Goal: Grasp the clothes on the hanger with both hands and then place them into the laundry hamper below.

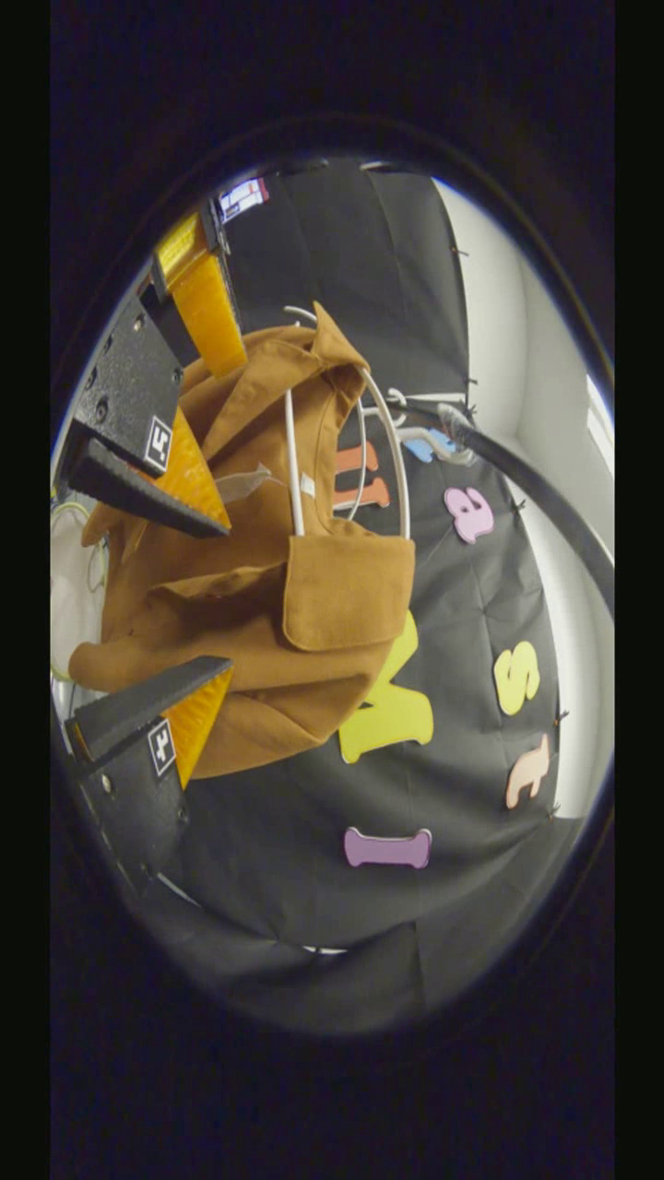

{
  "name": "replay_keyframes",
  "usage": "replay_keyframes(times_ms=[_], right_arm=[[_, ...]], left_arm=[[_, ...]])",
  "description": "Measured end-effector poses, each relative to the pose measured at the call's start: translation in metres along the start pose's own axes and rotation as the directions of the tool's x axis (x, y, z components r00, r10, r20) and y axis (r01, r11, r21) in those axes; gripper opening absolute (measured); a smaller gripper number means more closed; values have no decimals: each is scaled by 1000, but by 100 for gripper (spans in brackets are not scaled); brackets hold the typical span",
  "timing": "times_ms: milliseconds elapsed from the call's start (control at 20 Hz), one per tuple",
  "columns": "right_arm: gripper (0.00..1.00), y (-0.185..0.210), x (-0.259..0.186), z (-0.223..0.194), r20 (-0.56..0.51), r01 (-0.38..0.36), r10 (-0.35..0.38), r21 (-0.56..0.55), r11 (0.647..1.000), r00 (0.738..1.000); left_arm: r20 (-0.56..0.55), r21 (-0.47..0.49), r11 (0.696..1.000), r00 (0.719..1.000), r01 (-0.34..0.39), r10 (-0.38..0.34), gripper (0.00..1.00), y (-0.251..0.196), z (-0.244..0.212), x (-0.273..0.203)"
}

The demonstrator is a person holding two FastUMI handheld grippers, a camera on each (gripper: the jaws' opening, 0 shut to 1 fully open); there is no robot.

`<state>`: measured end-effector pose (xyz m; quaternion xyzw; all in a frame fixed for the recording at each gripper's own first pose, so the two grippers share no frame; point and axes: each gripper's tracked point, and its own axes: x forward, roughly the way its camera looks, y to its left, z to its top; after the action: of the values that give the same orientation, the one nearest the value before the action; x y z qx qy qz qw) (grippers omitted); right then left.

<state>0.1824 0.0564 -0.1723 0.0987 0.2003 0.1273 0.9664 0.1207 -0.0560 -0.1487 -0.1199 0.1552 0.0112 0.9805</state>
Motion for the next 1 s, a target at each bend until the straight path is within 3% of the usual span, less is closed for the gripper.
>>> replay_keyframes(times_ms=[50,150,250,300,350,550,600,650,850,1000], right_arm=[[82,-1,5,-1,-3,11,-11,18,1000,1000],[81,-3,17,2,0,25,-25,59,998,1000],[82,-6,29,5,3,34,-35,93,995,999],[82,-7,34,7,4,38,-39,105,994,999],[81,-9,38,8,7,44,-46,118,992,999],[82,-6,49,15,18,32,-36,186,982,999],[82,-3,51,17,19,16,-20,212,977,1000],[77,2,54,21,23,-4,-2,241,971,1000],[81,5,67,26,31,-5,-4,287,958,1000],[76,2,73,32,33,-14,4,322,947,999]], left_arm=[[2,-10,1000,1000,11,-11,100,2,1,7],[3,-29,999,999,33,-32,95,3,1,18],[4,-45,998,999,41,-41,100,5,-2,29],[6,-54,998,999,43,-43,96,6,-3,34],[3,-64,997,999,37,-37,92,7,-5,39],[-5,-108,994,1000,0,-1,100,18,-4,60],[-4,-110,994,1000,-19,18,95,22,-3,62],[-3,-113,993,999,-35,35,100,28,-4,66],[1,-124,991,998,-57,58,100,31,-3,75],[-13,-124,989,996,-85,84,80,37,-7,83]])
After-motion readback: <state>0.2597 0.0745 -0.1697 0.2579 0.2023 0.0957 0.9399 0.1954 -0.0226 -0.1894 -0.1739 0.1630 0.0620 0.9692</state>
